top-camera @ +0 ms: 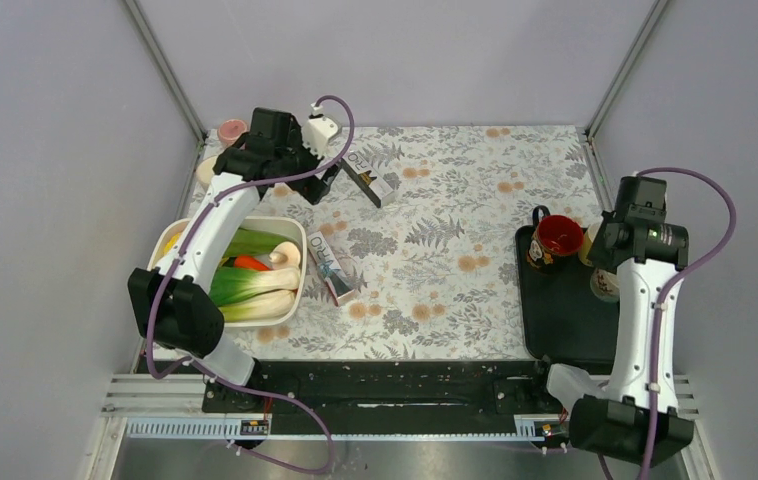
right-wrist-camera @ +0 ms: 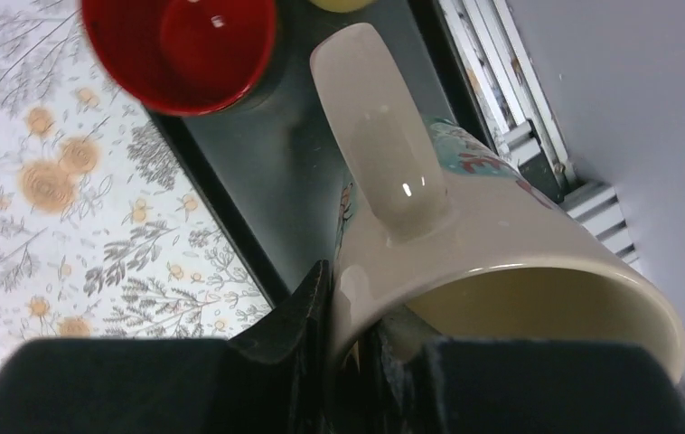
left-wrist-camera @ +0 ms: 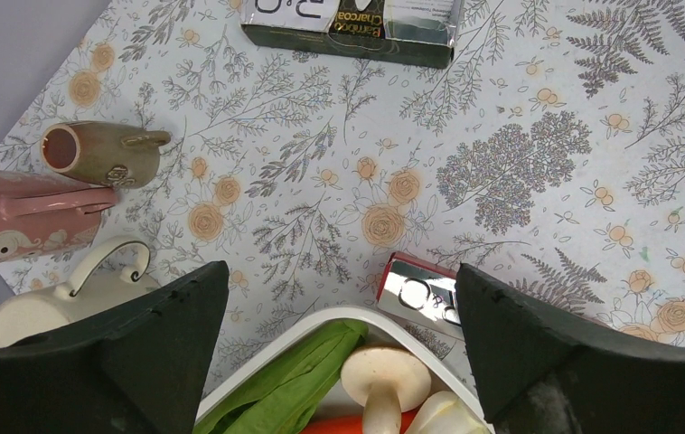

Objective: Turn the mug right side up

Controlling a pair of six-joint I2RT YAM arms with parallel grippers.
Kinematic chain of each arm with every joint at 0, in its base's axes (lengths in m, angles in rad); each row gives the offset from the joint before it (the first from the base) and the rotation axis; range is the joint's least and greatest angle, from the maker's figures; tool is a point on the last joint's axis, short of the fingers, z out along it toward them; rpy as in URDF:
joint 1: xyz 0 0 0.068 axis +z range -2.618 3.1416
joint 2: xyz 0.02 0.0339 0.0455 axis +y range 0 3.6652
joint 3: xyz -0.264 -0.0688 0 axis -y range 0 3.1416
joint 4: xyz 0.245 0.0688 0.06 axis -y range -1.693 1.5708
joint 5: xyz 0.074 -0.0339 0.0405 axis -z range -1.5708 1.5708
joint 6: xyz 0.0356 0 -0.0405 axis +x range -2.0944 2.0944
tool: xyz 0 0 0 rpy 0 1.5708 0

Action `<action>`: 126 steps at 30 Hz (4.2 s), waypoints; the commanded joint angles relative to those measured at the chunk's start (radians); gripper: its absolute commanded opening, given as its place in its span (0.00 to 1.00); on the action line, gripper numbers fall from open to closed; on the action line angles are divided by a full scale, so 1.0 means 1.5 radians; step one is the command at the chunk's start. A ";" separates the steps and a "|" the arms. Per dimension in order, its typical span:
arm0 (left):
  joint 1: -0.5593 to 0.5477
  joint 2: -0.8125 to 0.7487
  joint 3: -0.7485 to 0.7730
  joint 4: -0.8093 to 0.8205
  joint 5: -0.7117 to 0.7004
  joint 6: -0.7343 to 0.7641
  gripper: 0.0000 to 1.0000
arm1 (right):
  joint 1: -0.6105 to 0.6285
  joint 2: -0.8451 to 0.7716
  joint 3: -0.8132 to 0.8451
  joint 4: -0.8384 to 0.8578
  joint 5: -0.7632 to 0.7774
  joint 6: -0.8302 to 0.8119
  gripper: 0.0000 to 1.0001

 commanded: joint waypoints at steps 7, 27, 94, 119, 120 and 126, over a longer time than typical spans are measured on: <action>0.001 -0.037 -0.016 0.024 -0.016 0.005 0.99 | -0.147 0.110 -0.045 0.168 -0.099 0.051 0.00; 0.001 -0.019 -0.026 0.038 -0.049 0.025 0.99 | -0.214 0.261 -0.097 0.301 -0.102 0.066 0.05; 0.082 0.701 0.486 0.072 -0.373 0.978 0.33 | -0.059 -0.037 -0.114 0.300 -0.178 0.004 0.99; 0.024 0.458 0.349 0.196 -0.189 0.660 0.00 | -0.040 -0.061 -0.107 0.289 -0.252 0.001 0.99; 0.023 0.447 0.348 0.193 -0.185 0.635 0.00 | -0.029 -0.061 -0.105 0.293 -0.265 -0.002 0.99; 0.005 0.399 0.352 0.191 -0.217 0.469 0.00 | 0.086 -0.034 -0.079 0.302 -0.326 -0.012 0.99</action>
